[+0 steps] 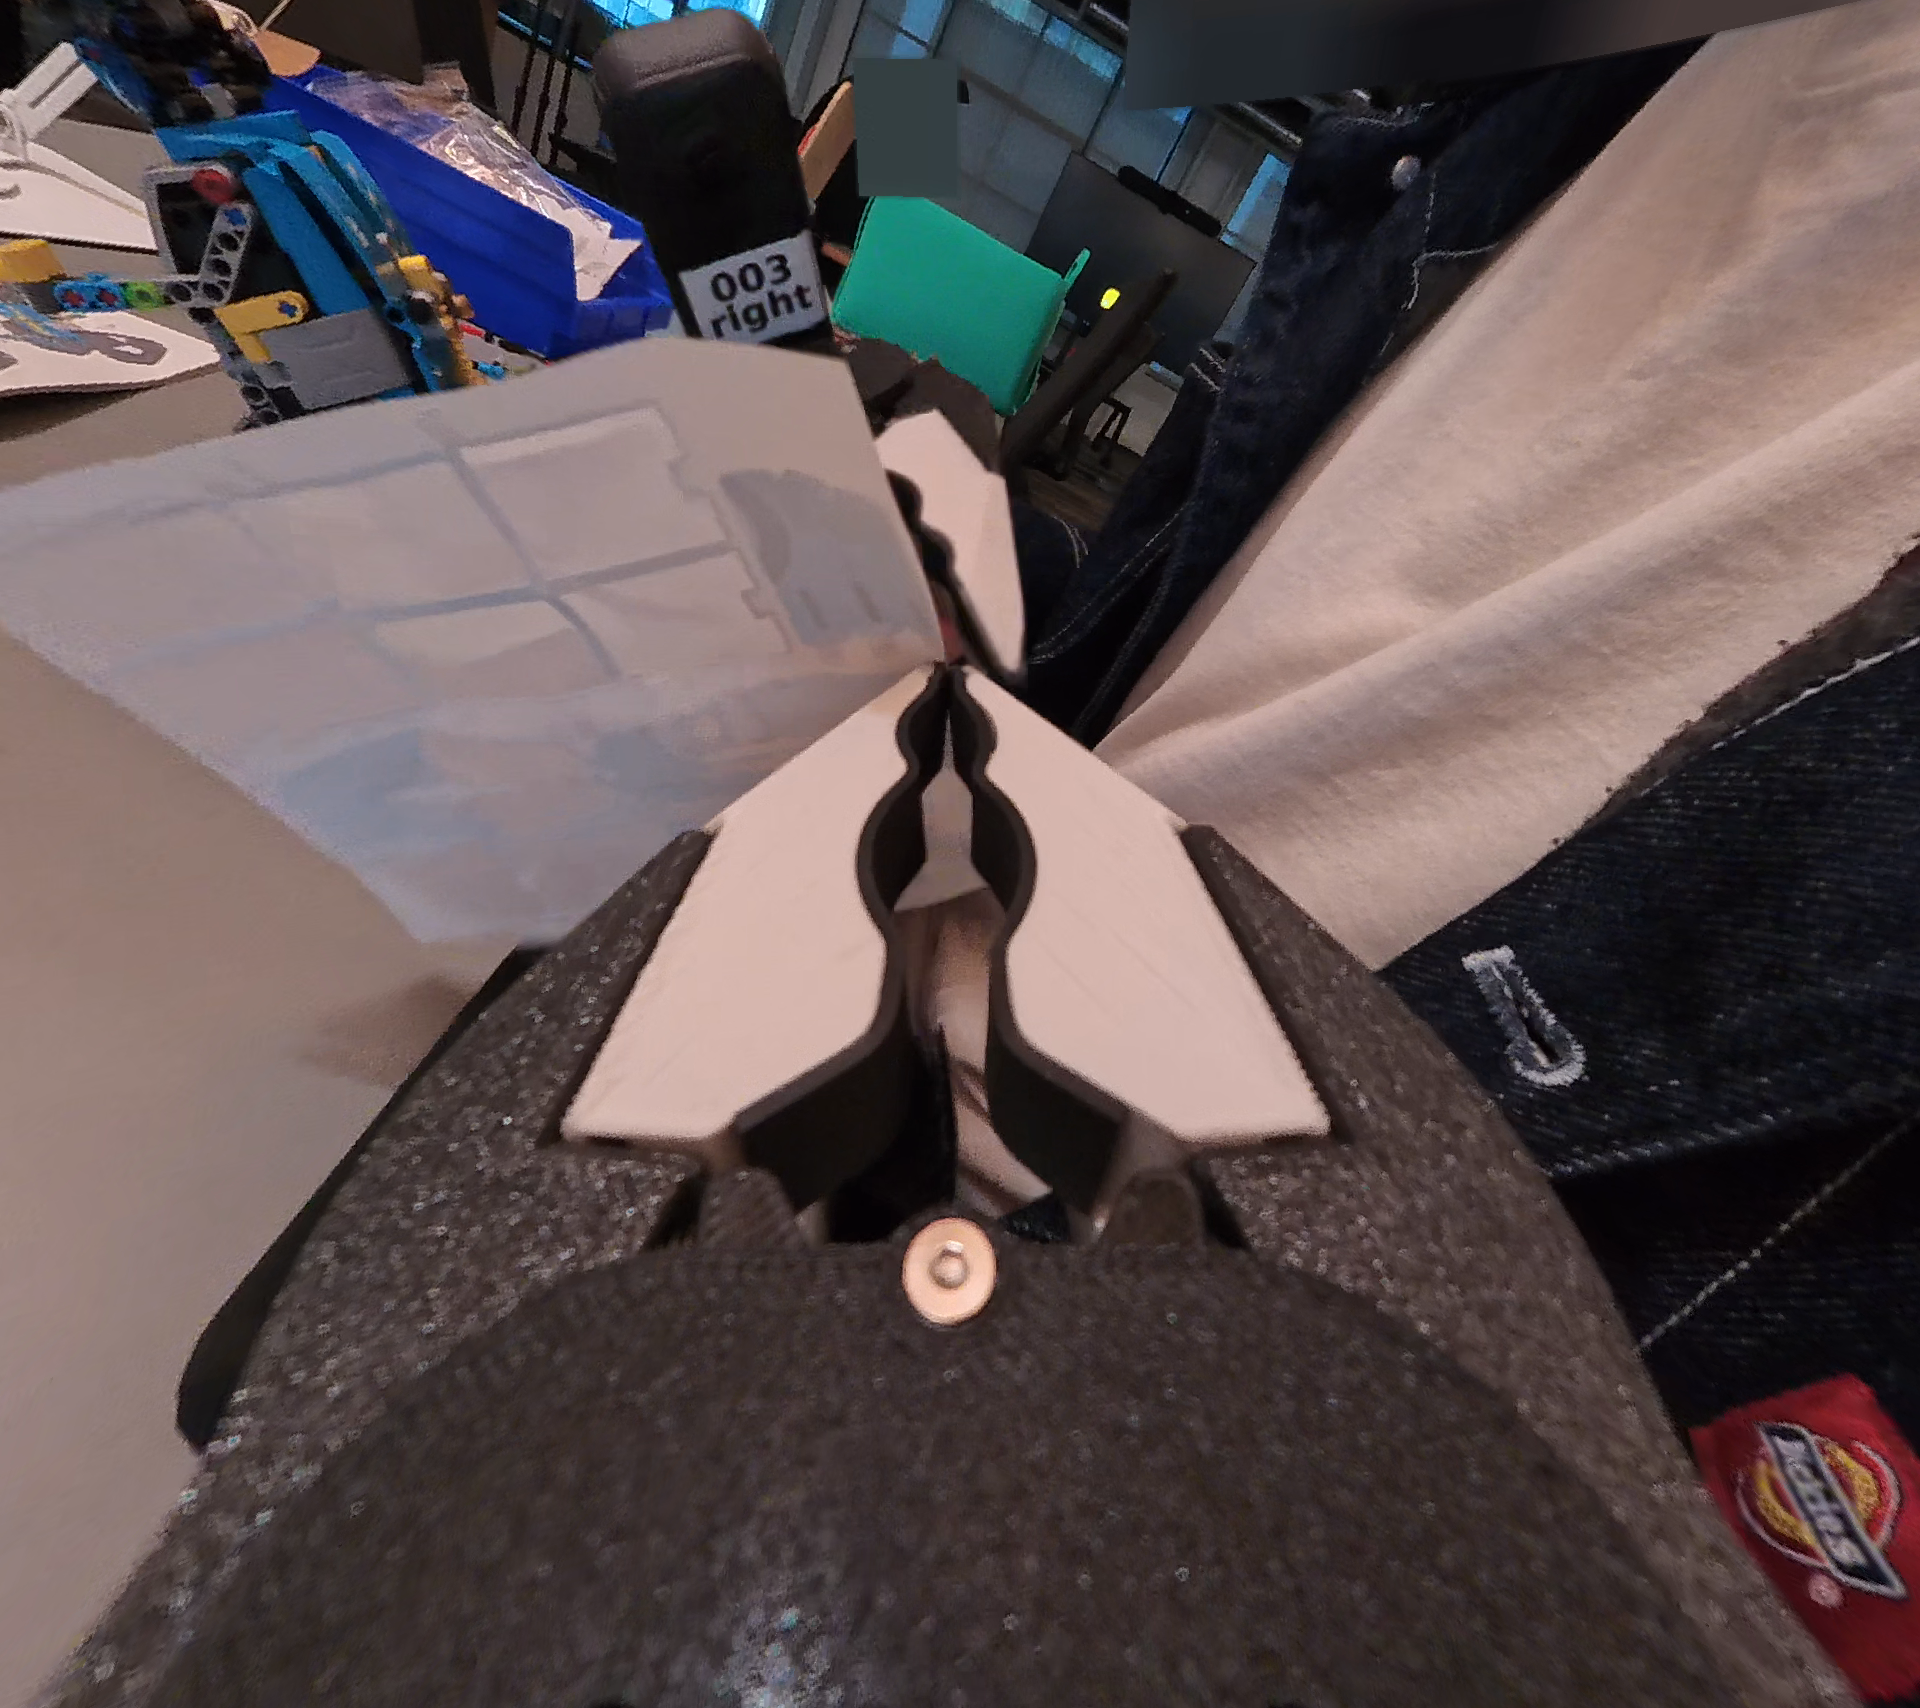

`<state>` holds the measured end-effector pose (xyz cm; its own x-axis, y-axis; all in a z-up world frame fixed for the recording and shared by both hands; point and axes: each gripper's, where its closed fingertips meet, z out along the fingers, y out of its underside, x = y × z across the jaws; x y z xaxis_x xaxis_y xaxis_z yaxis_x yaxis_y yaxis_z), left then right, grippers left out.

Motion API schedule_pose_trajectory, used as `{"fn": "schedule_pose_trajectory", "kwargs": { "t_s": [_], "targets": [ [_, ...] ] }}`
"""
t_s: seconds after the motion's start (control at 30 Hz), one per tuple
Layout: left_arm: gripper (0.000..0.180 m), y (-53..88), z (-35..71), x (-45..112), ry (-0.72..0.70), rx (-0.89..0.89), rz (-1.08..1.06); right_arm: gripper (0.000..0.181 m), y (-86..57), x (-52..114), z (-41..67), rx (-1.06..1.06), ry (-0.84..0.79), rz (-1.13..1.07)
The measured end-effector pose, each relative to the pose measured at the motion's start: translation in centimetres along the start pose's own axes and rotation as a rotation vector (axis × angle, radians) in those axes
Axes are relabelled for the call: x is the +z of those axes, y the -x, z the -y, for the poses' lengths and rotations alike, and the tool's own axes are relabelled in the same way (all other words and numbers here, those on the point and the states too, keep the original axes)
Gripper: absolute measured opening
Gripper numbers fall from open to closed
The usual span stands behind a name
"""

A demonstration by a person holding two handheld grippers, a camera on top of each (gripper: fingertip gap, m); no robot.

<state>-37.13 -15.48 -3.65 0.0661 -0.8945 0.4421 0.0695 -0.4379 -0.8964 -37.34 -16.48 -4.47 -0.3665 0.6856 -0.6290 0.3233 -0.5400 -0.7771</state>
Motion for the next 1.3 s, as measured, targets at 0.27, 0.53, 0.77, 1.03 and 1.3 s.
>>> {"fn": "schedule_pose_trajectory", "kwargs": {
  "t_s": [0.27, 0.53, 0.77, 1.03, 1.3],
  "targets": [
    [0.000, -0.1, -0.3, 0.4, 0.013, 0.004, 0.004, 0.002, -0.4, -0.2, 0.2, 0.013, -0.022, -0.008],
    [0.000, 0.0, -0.5, 0.4, 0.018, 0.000, 0.013, 0.003, -0.7, -0.3, -0.1, 0.007, -0.005, -0.027],
    [0.000, 0.2, -0.8, 0.5, 0.029, -0.001, 0.026, 0.000, -0.9, -0.3, -0.4, -0.004, 0.013, -0.049],
    [0.000, 0.3, -1.0, 0.5, 0.036, 0.001, 0.030, 0.000, -0.9, -0.4, -0.6, -0.025, 0.021, -0.055],
    [0.000, -0.8, -1.0, 0.7, 0.043, 0.009, -0.024, 0.000, 0.2, -0.3, -0.8, 0.004, 0.014, 0.035]
  ]
}}
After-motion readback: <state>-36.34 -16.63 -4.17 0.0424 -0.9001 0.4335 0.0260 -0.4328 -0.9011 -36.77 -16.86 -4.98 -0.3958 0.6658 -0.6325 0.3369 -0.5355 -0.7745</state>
